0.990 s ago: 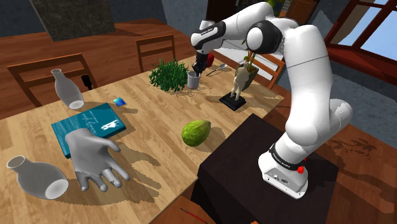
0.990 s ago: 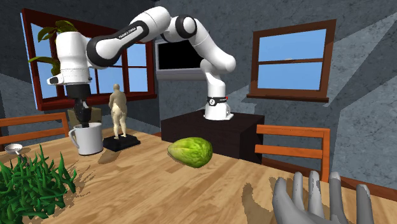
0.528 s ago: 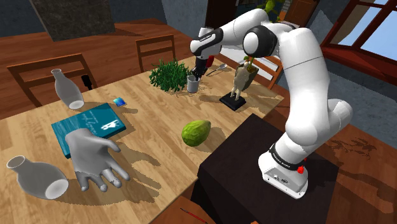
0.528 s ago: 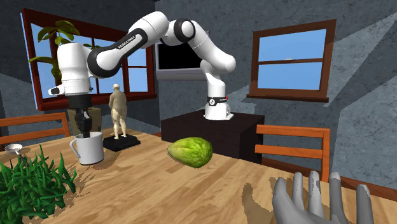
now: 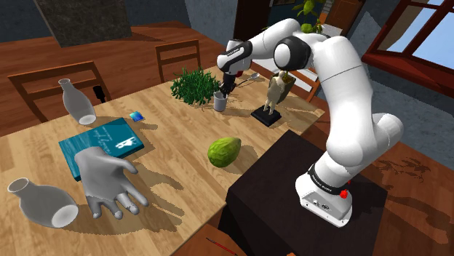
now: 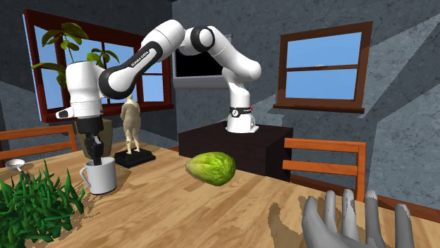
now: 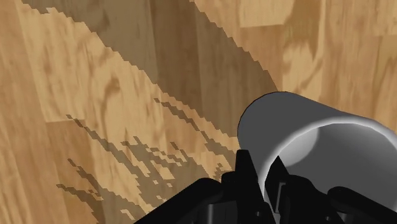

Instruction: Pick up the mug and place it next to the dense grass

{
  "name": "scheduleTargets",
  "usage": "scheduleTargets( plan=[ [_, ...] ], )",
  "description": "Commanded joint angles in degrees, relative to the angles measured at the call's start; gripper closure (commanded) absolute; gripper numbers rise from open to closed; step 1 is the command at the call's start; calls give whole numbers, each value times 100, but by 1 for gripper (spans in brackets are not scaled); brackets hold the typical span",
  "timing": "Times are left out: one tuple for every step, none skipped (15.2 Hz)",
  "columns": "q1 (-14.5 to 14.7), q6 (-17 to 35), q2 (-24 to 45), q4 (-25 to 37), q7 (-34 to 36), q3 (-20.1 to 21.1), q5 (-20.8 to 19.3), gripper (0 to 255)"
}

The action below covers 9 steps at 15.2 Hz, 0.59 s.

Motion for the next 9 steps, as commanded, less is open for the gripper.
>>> scheduleTargets(
  plan=[
    [2, 35, 67, 37, 0, 2, 1, 255],
    [2, 35, 68, 37, 0, 2, 1, 255],
    [2, 35, 68, 38, 0, 2, 1, 255],
    [2, 34, 68, 38, 0, 2, 1, 255],
    [2, 34, 68, 38, 0, 2, 1, 255],
    [2, 34, 68, 38, 0, 2, 1, 255],
    [2, 34, 68, 38, 0, 2, 1, 255],
    [2, 35, 67, 36, 1, 2, 1, 0],
    [2, 35, 67, 36, 1, 2, 1, 0]
  ],
)
